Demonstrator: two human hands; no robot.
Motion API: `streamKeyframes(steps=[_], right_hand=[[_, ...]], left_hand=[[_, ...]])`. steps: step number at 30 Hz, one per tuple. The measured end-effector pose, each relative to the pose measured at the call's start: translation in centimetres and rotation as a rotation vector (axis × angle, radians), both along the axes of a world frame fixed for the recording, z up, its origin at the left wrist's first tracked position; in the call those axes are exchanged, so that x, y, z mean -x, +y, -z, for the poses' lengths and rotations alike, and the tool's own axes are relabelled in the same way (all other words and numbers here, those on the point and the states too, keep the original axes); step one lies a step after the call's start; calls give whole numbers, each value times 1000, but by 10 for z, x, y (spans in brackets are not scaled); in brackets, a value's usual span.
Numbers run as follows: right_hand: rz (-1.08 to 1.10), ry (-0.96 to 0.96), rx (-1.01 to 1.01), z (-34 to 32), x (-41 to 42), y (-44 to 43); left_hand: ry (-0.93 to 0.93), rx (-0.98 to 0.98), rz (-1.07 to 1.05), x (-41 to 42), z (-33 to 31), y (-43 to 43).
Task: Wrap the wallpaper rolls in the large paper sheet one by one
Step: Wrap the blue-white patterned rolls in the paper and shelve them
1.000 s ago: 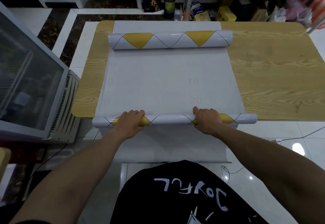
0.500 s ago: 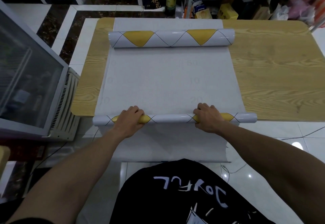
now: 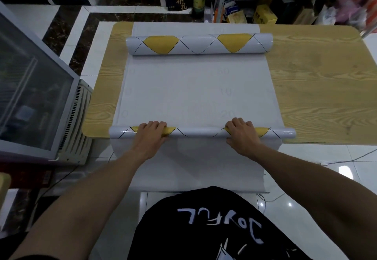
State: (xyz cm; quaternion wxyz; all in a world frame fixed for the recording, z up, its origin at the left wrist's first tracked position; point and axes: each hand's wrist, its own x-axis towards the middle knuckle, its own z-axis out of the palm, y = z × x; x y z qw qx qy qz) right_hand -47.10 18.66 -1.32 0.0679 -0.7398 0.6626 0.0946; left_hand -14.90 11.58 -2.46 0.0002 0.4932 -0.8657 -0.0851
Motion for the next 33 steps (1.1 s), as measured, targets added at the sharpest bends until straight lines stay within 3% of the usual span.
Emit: streamKeyframes(steps=[6, 17, 25, 33], right_hand=[[46, -2, -28, 0, -3, -7], [114, -116, -79, 8, 4, -11], [92, -233, -165, -5, 12, -23], [69, -219, -196, -4, 13, -25]], left_hand=[[-45, 52, 1, 4, 2, -5], [-107, -20, 9, 5, 8, -10], [-97, -42, 2, 3, 7, -10], [-89, -19, -34, 7, 7, -4]])
